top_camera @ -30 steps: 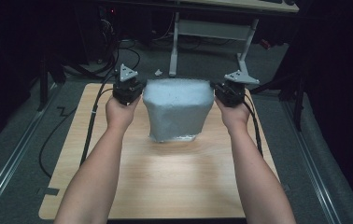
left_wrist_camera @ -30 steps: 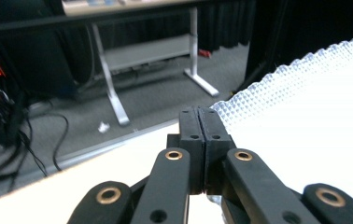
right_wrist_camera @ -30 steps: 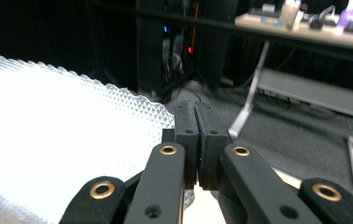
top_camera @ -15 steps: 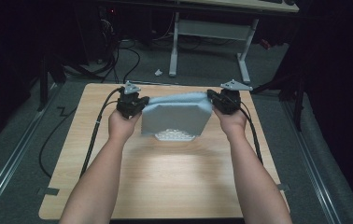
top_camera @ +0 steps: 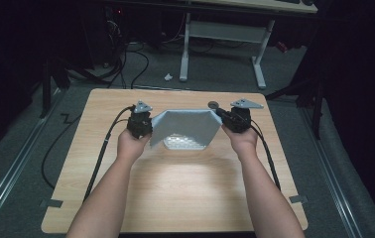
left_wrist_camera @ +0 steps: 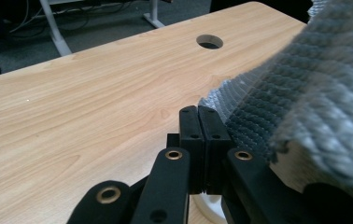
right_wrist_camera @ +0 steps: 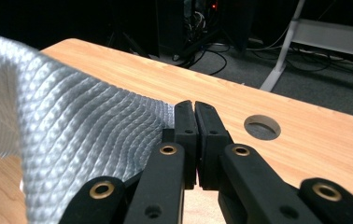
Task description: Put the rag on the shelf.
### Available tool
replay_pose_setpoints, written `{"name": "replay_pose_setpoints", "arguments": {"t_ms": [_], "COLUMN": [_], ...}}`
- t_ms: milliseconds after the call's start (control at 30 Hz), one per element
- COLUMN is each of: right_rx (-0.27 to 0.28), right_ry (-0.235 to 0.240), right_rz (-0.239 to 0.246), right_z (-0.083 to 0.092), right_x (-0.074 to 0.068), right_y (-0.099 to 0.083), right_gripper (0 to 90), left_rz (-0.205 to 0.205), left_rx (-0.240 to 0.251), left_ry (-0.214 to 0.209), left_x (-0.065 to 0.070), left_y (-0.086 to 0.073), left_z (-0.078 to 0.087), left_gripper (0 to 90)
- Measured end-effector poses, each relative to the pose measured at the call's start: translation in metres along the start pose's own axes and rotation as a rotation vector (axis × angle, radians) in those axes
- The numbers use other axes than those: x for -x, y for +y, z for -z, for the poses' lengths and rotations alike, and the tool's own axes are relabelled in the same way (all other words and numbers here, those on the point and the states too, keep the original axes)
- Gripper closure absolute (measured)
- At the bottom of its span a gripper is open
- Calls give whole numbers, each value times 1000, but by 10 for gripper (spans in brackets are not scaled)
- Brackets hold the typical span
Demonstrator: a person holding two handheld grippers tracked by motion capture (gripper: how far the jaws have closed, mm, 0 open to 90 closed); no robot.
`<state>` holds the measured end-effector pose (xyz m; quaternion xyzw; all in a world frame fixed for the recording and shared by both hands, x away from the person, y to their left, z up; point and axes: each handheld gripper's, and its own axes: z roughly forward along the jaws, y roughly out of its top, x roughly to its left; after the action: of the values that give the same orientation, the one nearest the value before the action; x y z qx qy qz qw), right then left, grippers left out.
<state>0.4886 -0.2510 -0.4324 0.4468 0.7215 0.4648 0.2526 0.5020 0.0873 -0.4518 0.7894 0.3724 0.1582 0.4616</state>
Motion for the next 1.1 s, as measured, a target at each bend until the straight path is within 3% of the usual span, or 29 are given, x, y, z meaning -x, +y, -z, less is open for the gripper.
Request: {"name": "replay_pose_setpoints", "arguments": {"t_ms": [167, 500, 667, 1100], "right_rx": [-18, -40, -59, -74], "right_ry": [6, 15, 7, 14], "right_rz": [-1, -7, -31, -31], "right_z": [-3, -10, -13, -17], "right_x": [-1, -4, 0, -4], "right_y": [-6, -17, -27, -34], "right_gripper": [896, 896, 895, 893], "left_rz": [-6, 25, 27, 37], "left_rx": [-7, -18, -20, -26], "left_ry": [-11, -7, -12, -8], "left_x": [3, 0, -1, 1], "left_y": [-2, -19, -21, -24], "left_z": [-1, -3, -3, -4], "left_gripper": [894, 894, 892, 887]}}
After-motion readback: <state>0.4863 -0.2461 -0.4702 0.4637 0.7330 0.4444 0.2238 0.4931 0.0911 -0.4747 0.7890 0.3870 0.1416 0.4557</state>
